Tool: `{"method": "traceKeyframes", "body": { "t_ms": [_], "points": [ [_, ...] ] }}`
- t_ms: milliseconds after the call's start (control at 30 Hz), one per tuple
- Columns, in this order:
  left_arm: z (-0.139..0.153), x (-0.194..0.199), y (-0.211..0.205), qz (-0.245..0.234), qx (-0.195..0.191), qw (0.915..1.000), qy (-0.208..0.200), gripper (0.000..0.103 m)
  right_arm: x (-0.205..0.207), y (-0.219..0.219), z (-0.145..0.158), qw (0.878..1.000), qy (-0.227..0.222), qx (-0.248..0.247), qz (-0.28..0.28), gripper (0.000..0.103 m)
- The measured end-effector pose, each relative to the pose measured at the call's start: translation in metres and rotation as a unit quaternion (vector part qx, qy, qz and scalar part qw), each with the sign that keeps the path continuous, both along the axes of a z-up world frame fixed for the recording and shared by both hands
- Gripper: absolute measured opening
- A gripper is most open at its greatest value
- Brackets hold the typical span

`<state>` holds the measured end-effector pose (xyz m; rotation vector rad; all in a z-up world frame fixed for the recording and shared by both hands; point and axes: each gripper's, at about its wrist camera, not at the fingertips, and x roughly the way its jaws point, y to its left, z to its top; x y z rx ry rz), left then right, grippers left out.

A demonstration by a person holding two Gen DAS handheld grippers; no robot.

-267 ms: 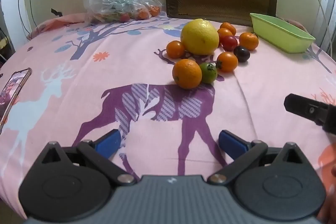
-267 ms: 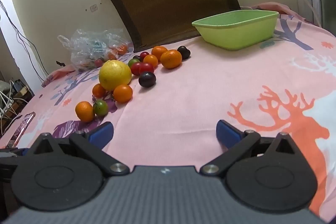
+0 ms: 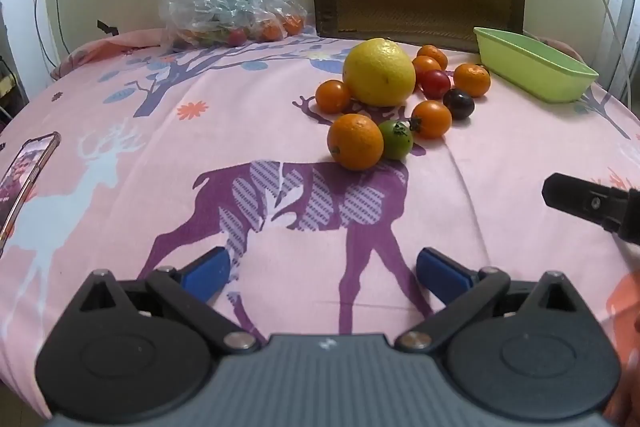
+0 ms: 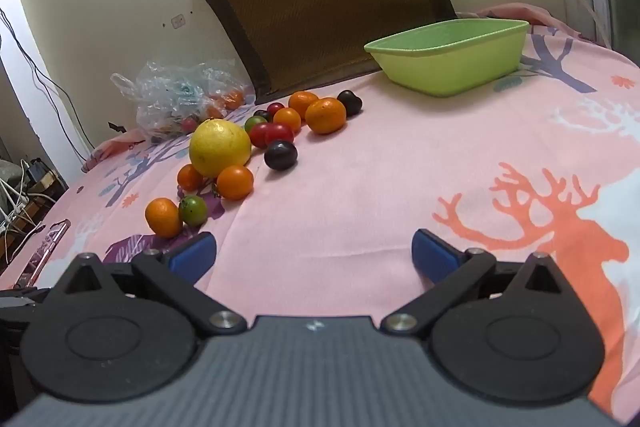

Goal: Organize fruits

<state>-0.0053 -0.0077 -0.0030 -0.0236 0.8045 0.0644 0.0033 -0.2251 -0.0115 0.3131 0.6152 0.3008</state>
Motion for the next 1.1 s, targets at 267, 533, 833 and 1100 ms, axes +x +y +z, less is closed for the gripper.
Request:
{"method": "traceKeyframes", "body": {
  "t_ms": [267,533,833,1100],
  "points": [
    [0.003,-0.004,0.002,-0.008,-0.005,0.9999,-0.014,0.103,-0.003,0.005,0.004,1.000,-0.016,-0.019,-0.013,0.103],
    [0.017,-0.012,0.004,0.004,0.038,0.9948,-0.094,0.103,-0.008,0.013,0.010,0.998,-0.047,-0.039,-0.011,0.103],
    [0.011,-0.011,0.025,0.045,0.024,0.9924,-0.112,0.103,-0.006,0.025,0.009,0.998,-0.047,-0.052,0.005,0.103],
    [0.003,-0.007,0.031,0.031,0.014,0.9933,-0.110,0.103,-0.008,0.028,0.011,0.996,-0.064,-0.059,0.003,0.096]
  ]
}}
